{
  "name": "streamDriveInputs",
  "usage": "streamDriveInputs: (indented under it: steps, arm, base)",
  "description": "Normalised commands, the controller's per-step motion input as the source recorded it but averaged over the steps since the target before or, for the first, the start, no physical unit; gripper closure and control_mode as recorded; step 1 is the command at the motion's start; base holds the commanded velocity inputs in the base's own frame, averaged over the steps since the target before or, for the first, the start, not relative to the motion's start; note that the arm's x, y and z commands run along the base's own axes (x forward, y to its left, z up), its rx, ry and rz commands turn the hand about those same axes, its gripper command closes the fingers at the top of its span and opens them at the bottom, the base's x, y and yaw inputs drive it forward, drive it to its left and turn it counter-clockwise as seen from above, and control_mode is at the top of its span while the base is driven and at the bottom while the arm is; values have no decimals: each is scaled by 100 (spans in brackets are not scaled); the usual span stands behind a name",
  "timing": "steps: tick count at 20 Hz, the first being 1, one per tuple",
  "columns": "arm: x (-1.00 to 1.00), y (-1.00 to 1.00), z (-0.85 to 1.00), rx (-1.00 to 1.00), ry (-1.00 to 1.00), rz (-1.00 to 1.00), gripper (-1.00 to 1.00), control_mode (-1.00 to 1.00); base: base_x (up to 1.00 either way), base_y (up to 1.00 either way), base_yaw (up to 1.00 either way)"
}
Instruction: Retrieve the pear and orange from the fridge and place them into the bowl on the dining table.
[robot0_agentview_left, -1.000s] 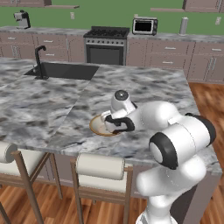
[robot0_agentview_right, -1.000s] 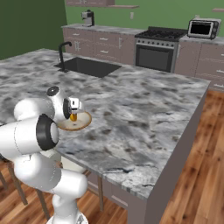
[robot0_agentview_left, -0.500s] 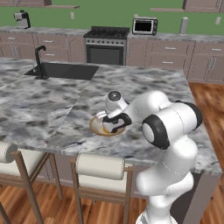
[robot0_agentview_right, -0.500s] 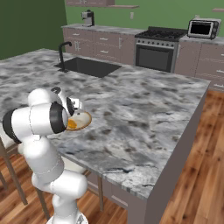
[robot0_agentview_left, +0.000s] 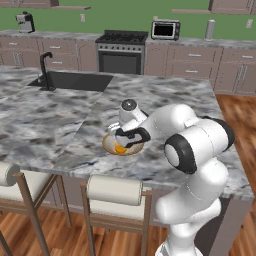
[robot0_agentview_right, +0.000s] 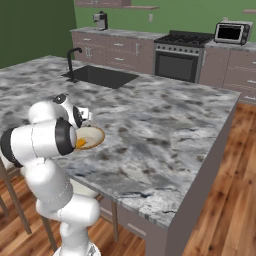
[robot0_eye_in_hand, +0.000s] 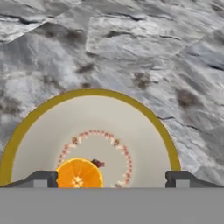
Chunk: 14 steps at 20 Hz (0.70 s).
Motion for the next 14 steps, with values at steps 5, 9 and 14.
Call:
streamDriveInputs:
  steps: [5,9,14]
  arm:
    - [-54,-29,95,9,-6,0,-100,-100]
    - [-93,-59,79,32,0,0,-100,-100]
    - [-100,-90,85,27,0,0,-100,-100]
  base:
    - [0,0,0]
    - [0,0,0]
    - [0,0,0]
